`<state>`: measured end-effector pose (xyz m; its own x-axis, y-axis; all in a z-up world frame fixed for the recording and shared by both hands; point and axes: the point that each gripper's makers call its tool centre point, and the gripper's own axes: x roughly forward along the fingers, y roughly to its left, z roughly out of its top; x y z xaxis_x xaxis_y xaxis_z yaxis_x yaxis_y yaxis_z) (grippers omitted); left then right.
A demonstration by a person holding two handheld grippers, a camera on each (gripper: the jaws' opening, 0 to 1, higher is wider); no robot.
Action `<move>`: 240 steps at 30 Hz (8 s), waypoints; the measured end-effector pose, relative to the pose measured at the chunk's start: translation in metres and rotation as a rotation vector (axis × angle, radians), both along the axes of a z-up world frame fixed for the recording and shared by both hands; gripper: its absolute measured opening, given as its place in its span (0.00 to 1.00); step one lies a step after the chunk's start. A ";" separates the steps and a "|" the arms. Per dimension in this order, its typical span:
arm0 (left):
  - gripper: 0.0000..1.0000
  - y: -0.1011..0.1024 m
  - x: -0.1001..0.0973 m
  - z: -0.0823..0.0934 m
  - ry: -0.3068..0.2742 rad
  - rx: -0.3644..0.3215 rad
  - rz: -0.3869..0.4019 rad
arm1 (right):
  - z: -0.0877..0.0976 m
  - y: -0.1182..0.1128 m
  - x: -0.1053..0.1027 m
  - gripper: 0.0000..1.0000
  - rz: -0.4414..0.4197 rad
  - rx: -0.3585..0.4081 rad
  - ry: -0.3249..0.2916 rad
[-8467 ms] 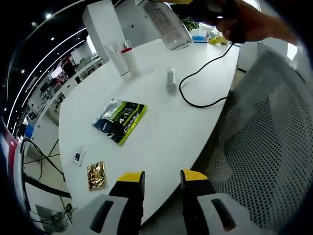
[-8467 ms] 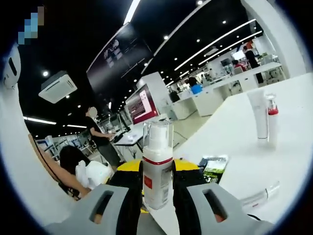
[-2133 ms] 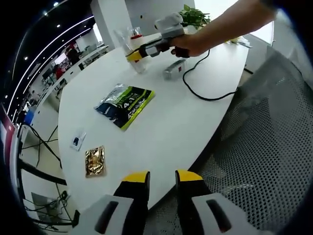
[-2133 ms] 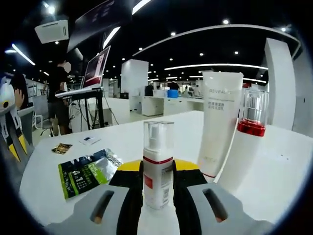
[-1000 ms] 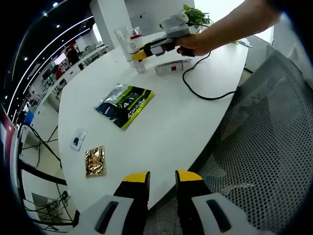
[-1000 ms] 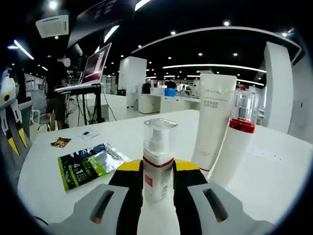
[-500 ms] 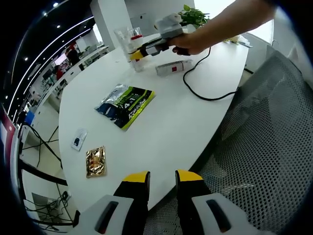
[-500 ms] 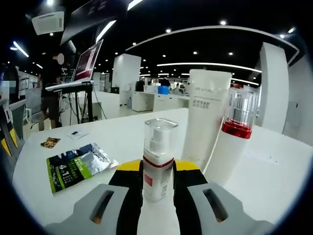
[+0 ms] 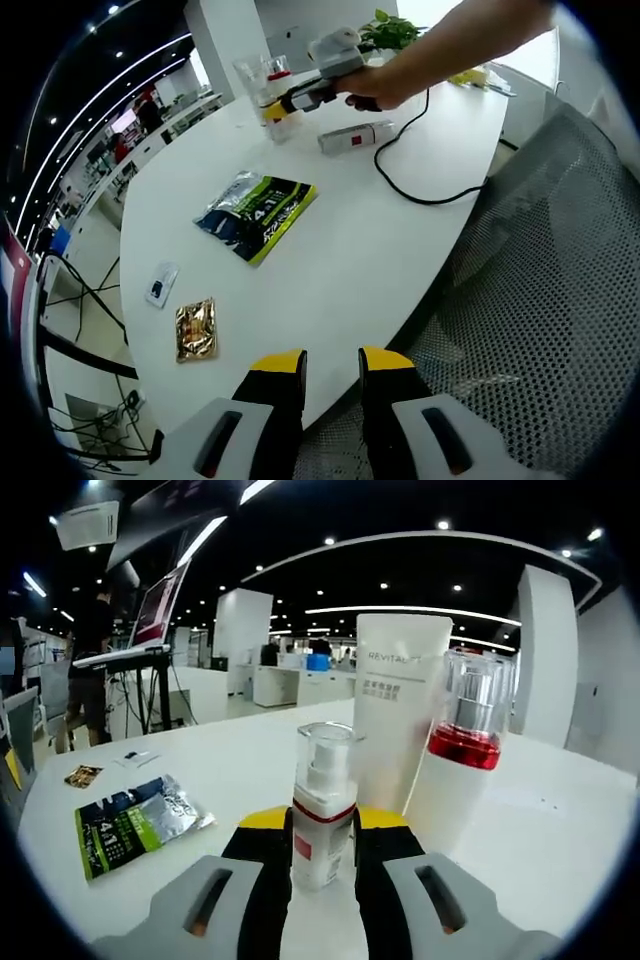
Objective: Arrange the skincare products in the storage area until every visible bottle or jar stands upright without overlapping.
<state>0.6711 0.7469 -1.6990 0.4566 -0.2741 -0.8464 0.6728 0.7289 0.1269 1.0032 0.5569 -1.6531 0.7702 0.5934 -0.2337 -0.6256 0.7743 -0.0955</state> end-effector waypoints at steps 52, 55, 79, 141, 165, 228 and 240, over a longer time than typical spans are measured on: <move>0.21 0.001 0.002 0.001 -0.015 0.004 -0.001 | -0.013 -0.010 0.007 0.25 -0.025 -0.047 0.119; 0.21 0.001 0.002 0.002 -0.018 0.004 -0.002 | -0.013 -0.011 0.006 0.34 -0.036 -0.031 0.126; 0.21 0.002 0.003 0.002 -0.026 0.007 -0.003 | -0.013 -0.022 -0.001 0.19 -0.072 -0.009 0.182; 0.22 -0.004 0.003 0.008 -0.060 0.025 -0.041 | -0.039 -0.052 -0.162 0.45 0.159 -0.179 0.419; 0.22 -0.006 0.002 0.008 -0.052 0.025 -0.043 | -0.064 -0.050 -0.164 0.29 0.213 -0.276 0.451; 0.37 -0.025 0.018 0.042 -0.262 -0.020 -0.112 | 0.024 0.055 -0.261 0.18 0.598 -0.280 0.255; 0.39 -0.063 0.021 0.065 -0.330 -0.090 -0.096 | 0.003 0.056 -0.281 0.18 0.733 -0.463 0.238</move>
<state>0.6917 0.6835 -1.6345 0.6700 -0.3956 -0.6281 0.6721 0.6826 0.2870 0.7225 0.6133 -1.6496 0.1361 0.7237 -0.6765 -0.9906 0.0895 -0.1035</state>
